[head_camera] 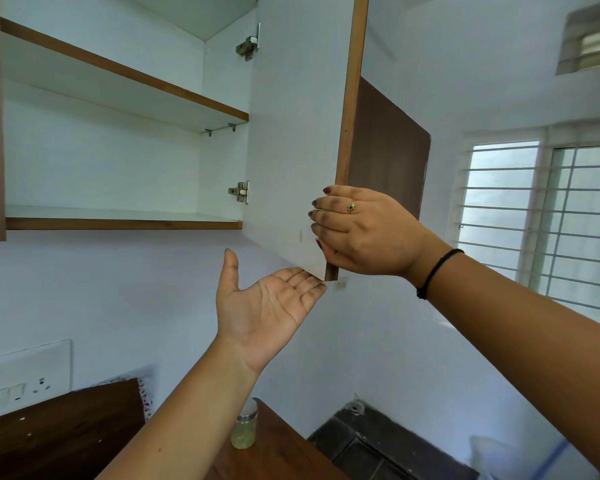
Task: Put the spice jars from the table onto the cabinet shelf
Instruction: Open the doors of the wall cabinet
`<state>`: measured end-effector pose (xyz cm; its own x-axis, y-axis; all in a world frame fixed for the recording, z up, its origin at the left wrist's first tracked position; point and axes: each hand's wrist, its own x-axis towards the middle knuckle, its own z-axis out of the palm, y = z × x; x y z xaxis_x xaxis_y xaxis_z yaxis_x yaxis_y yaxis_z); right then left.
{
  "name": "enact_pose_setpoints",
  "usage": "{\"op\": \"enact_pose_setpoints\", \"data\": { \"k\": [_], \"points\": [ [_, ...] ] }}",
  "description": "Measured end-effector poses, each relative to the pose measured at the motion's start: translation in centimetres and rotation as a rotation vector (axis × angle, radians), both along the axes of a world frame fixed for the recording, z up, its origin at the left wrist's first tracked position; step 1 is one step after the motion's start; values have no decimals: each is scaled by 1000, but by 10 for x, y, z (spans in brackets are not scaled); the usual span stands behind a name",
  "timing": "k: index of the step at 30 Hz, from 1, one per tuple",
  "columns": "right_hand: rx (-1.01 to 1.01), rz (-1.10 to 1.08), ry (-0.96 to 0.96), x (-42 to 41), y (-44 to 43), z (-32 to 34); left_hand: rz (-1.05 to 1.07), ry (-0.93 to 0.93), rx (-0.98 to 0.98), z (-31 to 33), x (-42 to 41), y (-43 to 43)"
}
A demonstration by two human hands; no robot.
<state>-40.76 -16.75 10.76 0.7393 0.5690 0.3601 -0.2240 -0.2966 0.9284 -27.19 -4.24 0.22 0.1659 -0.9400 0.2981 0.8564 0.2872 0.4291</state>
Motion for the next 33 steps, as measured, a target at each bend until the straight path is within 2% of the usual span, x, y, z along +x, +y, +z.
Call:
{"op": "enact_pose_setpoints", "data": {
  "k": [12,25,33],
  "points": [
    [29,-165,77,-34,-23,3,-86,1,-22,1,-14,-32],
    [108,-339,59,-70,-67,-9,-238,-21,-87,-6,-29,-89],
    [165,-438,30,-84,-102,-19,-250,16,-14,2,-44,-124]
  ]
}}
